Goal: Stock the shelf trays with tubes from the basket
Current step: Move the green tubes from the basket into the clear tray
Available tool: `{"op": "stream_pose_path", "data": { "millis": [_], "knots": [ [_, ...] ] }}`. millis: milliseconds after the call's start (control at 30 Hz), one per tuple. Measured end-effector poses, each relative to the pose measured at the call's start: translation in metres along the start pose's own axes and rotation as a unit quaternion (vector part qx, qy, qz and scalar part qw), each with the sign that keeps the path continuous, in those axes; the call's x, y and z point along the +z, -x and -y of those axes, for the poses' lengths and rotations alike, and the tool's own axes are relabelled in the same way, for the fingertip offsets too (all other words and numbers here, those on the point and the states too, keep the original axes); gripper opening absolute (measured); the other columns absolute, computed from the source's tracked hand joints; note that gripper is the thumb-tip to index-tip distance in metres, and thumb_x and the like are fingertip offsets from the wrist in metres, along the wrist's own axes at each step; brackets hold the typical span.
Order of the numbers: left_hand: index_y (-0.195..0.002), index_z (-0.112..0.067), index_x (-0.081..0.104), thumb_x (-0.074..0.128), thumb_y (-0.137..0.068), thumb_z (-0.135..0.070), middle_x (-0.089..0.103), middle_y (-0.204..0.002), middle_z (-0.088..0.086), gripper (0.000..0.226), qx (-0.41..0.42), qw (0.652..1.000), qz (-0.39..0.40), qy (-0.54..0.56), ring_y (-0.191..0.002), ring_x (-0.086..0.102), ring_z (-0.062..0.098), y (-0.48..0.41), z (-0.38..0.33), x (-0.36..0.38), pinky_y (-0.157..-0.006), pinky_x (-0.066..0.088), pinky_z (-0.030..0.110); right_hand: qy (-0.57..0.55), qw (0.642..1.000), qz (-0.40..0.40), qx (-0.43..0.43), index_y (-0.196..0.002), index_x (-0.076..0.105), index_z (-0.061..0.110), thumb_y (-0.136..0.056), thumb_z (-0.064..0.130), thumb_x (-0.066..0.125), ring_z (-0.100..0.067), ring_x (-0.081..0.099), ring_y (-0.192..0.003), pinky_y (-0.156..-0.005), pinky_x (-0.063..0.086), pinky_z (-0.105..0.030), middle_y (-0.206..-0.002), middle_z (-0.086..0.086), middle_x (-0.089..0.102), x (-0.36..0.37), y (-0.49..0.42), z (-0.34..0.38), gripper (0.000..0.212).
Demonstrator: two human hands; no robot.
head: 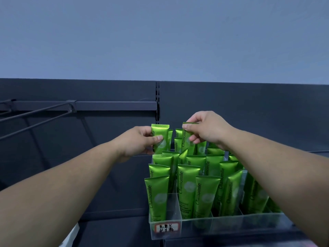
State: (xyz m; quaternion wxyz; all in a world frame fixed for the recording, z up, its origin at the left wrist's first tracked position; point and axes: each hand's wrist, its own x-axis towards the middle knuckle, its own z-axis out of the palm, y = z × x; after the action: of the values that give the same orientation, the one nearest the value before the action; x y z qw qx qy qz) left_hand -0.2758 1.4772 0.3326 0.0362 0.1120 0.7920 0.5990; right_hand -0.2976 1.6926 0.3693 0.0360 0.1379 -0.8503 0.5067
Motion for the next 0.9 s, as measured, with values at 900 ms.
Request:
{"op": "stream_pose_path", "data": {
  "millis": [900],
  "knots": [
    [-0.101,-0.007,0.067,0.065,-0.089,-0.012,0.074,-0.09,0.003,0.014,0.043,0.997,-0.046,-0.054,-0.079,0.069,0.013,0.002,-0.008,-0.013,-0.071,0.055,0.026,0.069,0.998,0.011,0.01,-0.091,0.061,0.01,-0.089,0.018,0.068,-0.007,0.062,-0.047,-0.043,0.05,-0.019,-0.071,-0.006,0.064,0.002,0.007,0.008,0.011]
  ]
}}
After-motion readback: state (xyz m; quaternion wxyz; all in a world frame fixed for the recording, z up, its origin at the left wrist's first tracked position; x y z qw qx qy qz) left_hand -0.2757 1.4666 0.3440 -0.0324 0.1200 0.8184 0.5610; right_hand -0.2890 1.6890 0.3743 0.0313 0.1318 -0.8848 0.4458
